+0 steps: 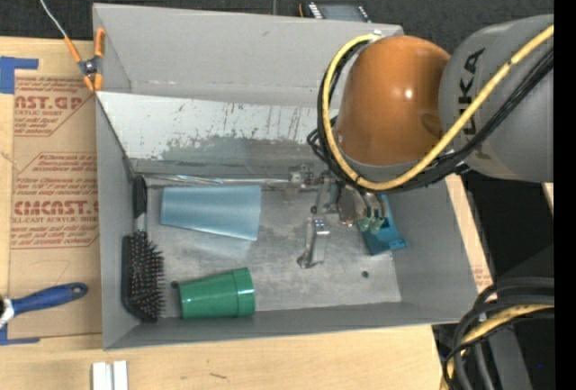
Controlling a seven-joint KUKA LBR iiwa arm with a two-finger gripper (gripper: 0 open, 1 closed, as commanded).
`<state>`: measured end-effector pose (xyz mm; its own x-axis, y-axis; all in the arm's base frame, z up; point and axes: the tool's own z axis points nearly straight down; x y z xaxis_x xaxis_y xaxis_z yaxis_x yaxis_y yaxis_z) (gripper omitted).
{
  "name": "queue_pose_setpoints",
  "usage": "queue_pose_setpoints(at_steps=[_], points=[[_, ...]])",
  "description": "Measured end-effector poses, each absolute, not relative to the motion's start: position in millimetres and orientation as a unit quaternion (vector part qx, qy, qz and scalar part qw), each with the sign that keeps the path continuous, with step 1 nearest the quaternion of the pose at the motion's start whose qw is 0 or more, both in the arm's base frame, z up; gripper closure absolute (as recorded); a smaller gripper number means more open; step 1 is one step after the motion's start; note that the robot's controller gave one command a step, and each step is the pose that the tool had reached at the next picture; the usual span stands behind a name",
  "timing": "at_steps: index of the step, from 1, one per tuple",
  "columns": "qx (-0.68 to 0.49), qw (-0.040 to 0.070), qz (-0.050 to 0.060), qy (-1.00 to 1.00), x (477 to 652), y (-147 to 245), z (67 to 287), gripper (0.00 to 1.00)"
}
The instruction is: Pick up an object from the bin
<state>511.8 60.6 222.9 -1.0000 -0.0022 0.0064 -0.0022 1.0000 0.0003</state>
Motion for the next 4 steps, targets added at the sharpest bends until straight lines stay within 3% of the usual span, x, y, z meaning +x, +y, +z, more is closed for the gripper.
queue_pose_setpoints(at_steps=[1,2,3,4], points=[[-0.135,0.002,0.0,-0.991,515.5,79.1,229.3,0.0],[-0.261,0.001,0.0,-0.965,518.0,45.6,252.7,0.0],[-0.151,0.002,-0.001,-0.988,485.9,135.0,216.1,0.0],[0.057,0.001,-0.001,-0.998,485.3,132.8,211.7,0.0]])
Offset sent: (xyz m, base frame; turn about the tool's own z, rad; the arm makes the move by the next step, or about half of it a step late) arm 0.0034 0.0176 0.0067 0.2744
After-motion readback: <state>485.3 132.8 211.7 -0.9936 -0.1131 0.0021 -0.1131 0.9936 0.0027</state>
